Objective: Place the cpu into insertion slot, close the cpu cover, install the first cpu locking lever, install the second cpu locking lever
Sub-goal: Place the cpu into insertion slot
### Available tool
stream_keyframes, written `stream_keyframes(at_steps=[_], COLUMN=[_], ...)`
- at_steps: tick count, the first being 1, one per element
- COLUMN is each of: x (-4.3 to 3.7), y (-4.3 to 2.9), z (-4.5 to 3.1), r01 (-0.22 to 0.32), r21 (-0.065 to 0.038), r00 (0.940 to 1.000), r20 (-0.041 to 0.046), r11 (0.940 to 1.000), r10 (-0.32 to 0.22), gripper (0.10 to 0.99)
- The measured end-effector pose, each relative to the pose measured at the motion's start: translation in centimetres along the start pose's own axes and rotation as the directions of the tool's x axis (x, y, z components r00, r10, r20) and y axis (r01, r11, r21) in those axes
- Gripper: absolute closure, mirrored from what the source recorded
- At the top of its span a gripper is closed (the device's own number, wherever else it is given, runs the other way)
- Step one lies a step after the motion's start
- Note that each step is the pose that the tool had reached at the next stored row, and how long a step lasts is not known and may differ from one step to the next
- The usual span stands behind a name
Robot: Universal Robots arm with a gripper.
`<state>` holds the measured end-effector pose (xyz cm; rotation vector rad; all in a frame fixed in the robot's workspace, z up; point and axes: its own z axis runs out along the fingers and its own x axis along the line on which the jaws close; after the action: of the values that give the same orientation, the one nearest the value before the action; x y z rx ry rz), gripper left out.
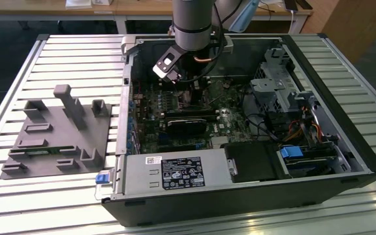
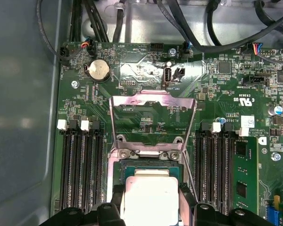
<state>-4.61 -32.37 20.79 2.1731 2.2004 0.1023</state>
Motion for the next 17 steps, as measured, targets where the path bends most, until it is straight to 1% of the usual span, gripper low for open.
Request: stream_keyframes(at_steps=[1, 17], x=[-0.01, -0.02], y=[-0.01, -0.08], z=[0.14, 0.85], r01=[-0.005, -0.006], r21=[0.0, 0.0], r00=[1.0, 1.0], r20=[0.0007, 0.0009], r11=[1.0, 1.0], r10=[0.005, 0.006], gripper=[0.549, 0.549])
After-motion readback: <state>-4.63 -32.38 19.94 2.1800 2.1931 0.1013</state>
